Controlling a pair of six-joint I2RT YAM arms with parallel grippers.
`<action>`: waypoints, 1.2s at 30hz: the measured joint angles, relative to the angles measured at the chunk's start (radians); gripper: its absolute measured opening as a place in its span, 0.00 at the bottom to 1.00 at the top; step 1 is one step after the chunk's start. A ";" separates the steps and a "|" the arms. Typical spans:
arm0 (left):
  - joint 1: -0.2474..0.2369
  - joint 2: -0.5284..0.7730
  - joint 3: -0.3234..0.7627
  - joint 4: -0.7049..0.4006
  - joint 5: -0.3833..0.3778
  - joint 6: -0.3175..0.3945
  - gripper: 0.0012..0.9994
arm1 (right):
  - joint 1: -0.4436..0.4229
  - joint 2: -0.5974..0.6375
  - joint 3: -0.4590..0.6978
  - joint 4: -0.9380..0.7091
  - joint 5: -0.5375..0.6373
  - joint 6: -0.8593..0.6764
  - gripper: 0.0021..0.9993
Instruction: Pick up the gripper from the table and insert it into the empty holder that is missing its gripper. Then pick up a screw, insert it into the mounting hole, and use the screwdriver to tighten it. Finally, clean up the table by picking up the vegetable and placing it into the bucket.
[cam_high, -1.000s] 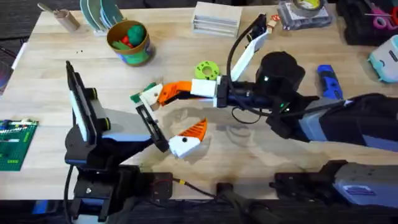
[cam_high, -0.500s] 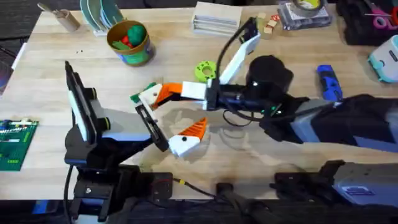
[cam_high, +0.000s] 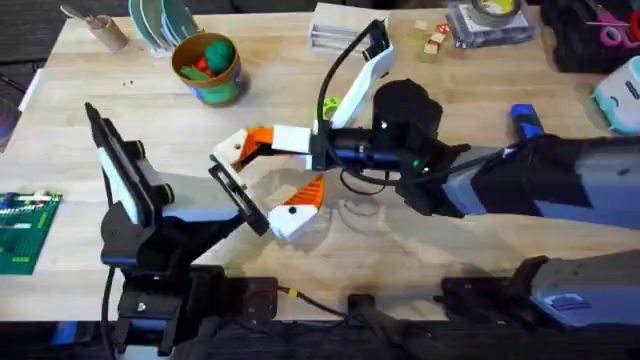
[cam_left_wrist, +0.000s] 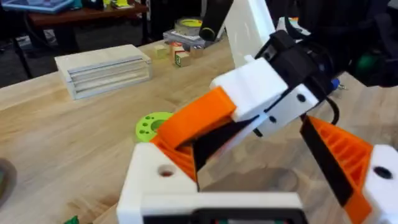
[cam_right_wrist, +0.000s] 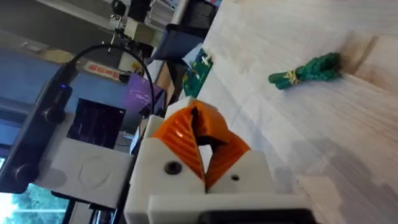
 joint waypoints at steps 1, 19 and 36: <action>0.000 0.000 0.000 0.000 0.000 0.000 0.99 | 0.000 0.000 0.000 0.000 0.000 -0.001 0.01; -0.022 0.000 0.000 -0.010 0.110 0.009 0.99 | -0.143 0.011 0.009 -0.051 -0.361 -0.004 0.52; -0.029 0.000 0.000 -0.015 0.154 0.013 0.99 | -0.272 0.011 0.009 -0.050 -0.282 0.023 0.99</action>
